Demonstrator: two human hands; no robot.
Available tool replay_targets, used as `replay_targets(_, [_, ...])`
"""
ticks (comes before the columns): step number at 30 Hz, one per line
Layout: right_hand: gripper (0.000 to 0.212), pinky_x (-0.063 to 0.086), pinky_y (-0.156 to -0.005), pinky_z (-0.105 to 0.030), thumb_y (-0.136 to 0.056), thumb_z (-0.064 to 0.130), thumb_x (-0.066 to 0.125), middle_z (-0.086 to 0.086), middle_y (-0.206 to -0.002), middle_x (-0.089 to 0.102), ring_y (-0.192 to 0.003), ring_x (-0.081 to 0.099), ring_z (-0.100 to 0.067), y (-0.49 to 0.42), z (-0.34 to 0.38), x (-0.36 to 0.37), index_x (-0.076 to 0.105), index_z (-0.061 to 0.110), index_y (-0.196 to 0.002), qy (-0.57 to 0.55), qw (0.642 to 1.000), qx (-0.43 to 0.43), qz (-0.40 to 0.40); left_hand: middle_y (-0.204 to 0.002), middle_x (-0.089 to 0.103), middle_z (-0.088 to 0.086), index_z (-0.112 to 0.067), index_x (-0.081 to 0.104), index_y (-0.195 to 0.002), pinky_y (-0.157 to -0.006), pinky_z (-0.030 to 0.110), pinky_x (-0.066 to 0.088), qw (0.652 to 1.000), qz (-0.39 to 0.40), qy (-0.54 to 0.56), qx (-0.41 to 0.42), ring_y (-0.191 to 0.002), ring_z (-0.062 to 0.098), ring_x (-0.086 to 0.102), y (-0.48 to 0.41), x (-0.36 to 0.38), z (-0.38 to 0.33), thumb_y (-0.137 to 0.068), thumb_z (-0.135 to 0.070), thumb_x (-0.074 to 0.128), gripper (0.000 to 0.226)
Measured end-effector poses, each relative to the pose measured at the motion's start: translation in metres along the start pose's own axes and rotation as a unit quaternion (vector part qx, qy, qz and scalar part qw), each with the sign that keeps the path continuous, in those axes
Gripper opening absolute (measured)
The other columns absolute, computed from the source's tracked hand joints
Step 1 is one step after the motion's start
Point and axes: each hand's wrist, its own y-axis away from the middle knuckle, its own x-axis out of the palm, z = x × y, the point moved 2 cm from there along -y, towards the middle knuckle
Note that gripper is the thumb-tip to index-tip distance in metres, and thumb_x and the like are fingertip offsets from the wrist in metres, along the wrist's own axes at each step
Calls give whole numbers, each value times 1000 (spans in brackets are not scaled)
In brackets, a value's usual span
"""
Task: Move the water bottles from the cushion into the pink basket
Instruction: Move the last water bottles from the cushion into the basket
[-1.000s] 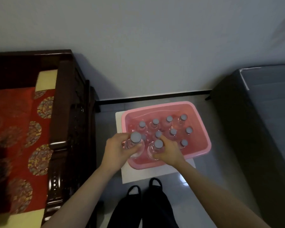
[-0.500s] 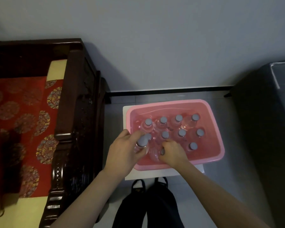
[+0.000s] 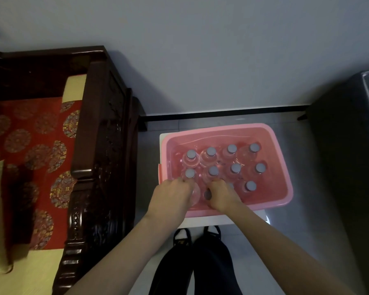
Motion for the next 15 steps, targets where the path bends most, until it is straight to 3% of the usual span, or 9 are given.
replay_targets(3, [23,56,-70,-40,-76,2,55,-15,-97,67,-88,66,-35,1,-3,-11,67,4,-96,10,1000,-7,-18,-92,64,7,-19,41,-82,-59,35,35,999,42,-24,-9,-83,32,62,-6,11,-3,-84,0,50,21])
replay_targets(7, [24,49,-68,-36,-78,13,58,-9,-106,62,-95,63,-34,4,-15,-35,63,7,-100,21,996,-26,-81,-95,64,13,-10,54,-93,-61,38,38,996,83,-21,-14,-89,37,62,-18,22,-2,-78,11,43,28])
replay_targets(9, [27,49,-68,-35,-79,16,56,-6,-106,60,-97,60,-32,6,-21,-44,65,9,-103,14,995,-22,-100,-93,63,14,-11,52,-86,-62,38,39,996,92,-11,-10,-88,37,62,-24,28,-1,-77,13,42,27])
replay_targets(15, [13,42,-61,-31,-77,12,54,-9,-91,64,-87,60,-34,4,-27,-53,65,11,-84,-17,993,-12,-119,-92,62,21,-4,56,-77,-67,39,43,991,129,42,-7,-85,38,61,-51,41,18,-84,2,46,14])
